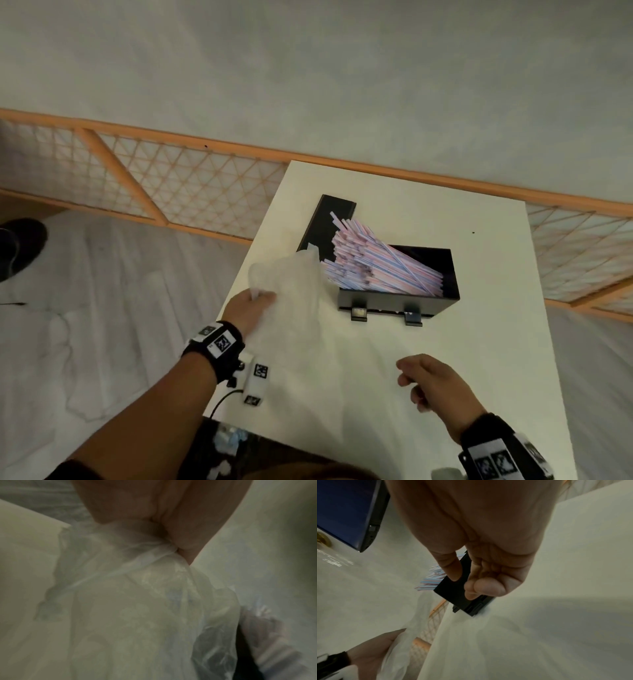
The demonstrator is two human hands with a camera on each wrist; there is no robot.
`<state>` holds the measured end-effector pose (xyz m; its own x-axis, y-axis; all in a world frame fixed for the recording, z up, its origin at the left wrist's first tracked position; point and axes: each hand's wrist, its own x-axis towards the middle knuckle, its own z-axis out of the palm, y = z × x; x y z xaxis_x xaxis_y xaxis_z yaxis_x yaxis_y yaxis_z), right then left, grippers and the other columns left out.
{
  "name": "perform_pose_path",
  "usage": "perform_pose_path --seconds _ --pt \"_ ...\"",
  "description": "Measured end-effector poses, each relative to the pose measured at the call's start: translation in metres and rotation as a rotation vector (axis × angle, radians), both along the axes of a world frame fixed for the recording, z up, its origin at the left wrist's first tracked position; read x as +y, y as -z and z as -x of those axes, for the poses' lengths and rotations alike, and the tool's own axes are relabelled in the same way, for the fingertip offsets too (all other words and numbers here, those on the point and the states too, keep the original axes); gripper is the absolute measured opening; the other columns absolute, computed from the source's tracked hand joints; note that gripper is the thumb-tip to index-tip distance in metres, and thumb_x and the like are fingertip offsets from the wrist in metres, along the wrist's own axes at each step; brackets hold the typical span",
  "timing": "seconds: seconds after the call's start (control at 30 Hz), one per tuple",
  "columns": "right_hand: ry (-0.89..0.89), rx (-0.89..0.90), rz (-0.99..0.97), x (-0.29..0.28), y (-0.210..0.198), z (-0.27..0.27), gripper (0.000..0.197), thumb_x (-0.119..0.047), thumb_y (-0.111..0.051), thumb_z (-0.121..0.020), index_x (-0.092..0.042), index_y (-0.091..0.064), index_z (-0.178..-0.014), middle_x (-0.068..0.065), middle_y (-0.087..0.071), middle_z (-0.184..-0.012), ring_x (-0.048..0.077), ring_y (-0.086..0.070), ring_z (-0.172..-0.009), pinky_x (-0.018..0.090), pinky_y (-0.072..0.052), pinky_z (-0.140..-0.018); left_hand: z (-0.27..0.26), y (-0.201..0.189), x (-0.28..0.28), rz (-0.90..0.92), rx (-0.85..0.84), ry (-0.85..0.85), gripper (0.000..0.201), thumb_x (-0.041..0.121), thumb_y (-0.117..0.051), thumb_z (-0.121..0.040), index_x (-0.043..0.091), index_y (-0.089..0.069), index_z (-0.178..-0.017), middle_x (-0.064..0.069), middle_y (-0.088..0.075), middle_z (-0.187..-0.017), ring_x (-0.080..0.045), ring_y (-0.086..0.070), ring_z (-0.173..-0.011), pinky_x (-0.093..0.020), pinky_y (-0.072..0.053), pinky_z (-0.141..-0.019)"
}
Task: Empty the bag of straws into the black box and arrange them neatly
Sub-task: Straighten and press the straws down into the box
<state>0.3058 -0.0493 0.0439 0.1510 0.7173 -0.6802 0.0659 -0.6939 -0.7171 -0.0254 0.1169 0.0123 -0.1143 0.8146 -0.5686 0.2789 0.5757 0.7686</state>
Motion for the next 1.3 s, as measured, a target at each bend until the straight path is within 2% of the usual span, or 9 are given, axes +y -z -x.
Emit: perform_pose_path --seconds 0.1,0.33,0.47,0.53,0.63,0.73,0.83,1.07,1.3 --pt "0.039 -0.077 0.001 -0.013 0.000 -0.007 0.018 -0.025 -0.062 -0.095 -0.009 -0.071 -0.096 0.010 -0.073 -0.087 0.019 -0.053 -0.058 0.032 -0.042 -0.055 0.009 0.014 0.025 -0.022 0.196 0.090 0.020 0.039 -0.067 -0.094 0.020 -0.075 -0.092 -0.010 -0.074 -0.105 -0.032 -0.068 -0.099 -0.045 -0.054 -0.095" --pt "0.029 -0.233 -0.050 -0.021 -0.003 -0.008 0.016 -0.027 -0.063 -0.095 -0.013 -0.070 -0.090 0.004 -0.073 -0.084 0.014 -0.059 -0.059 0.029 -0.047 -0.057 0.018 0.045 0.048 0.044 0.280 0.216 0.066 0.049 -0.077 -0.084 0.009 -0.054 -0.132 -0.008 -0.064 -0.121 -0.028 -0.061 -0.101 -0.036 -0.047 -0.085" --pt "-0.028 -0.337 -0.090 -0.019 0.000 -0.008 0.012 -0.027 -0.063 -0.093 -0.020 -0.069 -0.086 -0.002 -0.072 -0.081 0.011 -0.061 -0.062 0.029 -0.052 -0.060 0.024 0.043 0.037 -0.015 0.322 0.168 0.094 0.046 -0.081 -0.081 0.011 -0.032 -0.153 -0.013 -0.046 -0.151 -0.032 -0.051 -0.132 -0.042 -0.043 -0.109" --pt "-0.079 -0.465 -0.164 -0.014 -0.001 -0.009 0.011 -0.028 -0.064 -0.093 -0.025 -0.068 -0.083 -0.010 -0.070 -0.079 0.009 -0.062 -0.066 0.027 -0.054 -0.067 0.025 0.030 0.028 -0.169 0.352 0.146 0.089 0.041 -0.079 -0.084 0.012 -0.033 -0.154 -0.011 -0.038 -0.155 -0.031 -0.045 -0.138 -0.046 -0.040 -0.114" --pt "-0.124 -0.698 -0.341 0.006 -0.014 -0.014 0.013 -0.021 -0.066 -0.090 -0.033 -0.067 -0.085 -0.016 -0.067 -0.083 0.004 -0.061 -0.072 0.015 -0.046 -0.066 0.020 0.000 0.004 -0.368 0.283 0.164 0.060 0.033 -0.075 -0.090 0.021 -0.048 -0.143 0.003 -0.046 -0.143 -0.018 -0.053 -0.126 -0.040 -0.048 -0.104" --pt "-0.201 -0.961 -0.541 0.030 -0.028 -0.027 0.014 -0.018 -0.071 -0.086 -0.028 -0.070 -0.095 -0.013 -0.065 -0.093 0.005 -0.059 -0.077 0.020 -0.045 -0.069 0.006 -0.023 -0.022 -0.461 0.219 0.339 0.026 0.030 -0.072 -0.092 0.033 -0.062 -0.117 0.016 -0.060 -0.120 -0.005 -0.062 -0.103 -0.023 -0.050 -0.083" --pt "-0.358 -1.095 -0.629 0.055 -0.035 -0.039 0.016 -0.018 -0.070 -0.085 -0.024 -0.072 -0.100 -0.006 -0.068 -0.100 0.017 -0.062 -0.088 0.024 -0.047 -0.075 -0.019 -0.035 -0.036 -0.460 0.181 0.517 0.010 0.028 -0.070 -0.094 0.036 -0.068 -0.100 0.023 -0.068 -0.098 -0.004 -0.065 -0.087 -0.015 -0.047 -0.073" --pt "-0.791 -1.122 -0.510 0.097 -0.021 -0.048 0.031 -0.029 -0.052 -0.085 -0.017 -0.067 -0.110 0.005 -0.068 -0.109 0.028 -0.062 -0.102 0.039 -0.051 -0.090 -0.104 -0.051 -0.040 -0.626 0.237 0.781 0.010 0.035 -0.063 -0.095 0.036 -0.067 -0.104 0.019 -0.062 -0.100 -0.003 -0.061 -0.087 -0.018 -0.050 -0.077" --pt "-0.785 -0.954 -0.397 0.106 -0.003 -0.043 0.042 -0.024 -0.052 -0.091 -0.025 -0.057 -0.133 0.005 -0.063 -0.128 0.028 -0.057 -0.117 0.038 -0.045 -0.101 -0.153 -0.041 -0.027 -0.717 0.454 0.955 0.032 0.041 -0.054 -0.095 0.030 -0.062 -0.123 0.012 -0.053 -0.119 -0.011 -0.058 -0.102 -0.032 -0.054 -0.083"
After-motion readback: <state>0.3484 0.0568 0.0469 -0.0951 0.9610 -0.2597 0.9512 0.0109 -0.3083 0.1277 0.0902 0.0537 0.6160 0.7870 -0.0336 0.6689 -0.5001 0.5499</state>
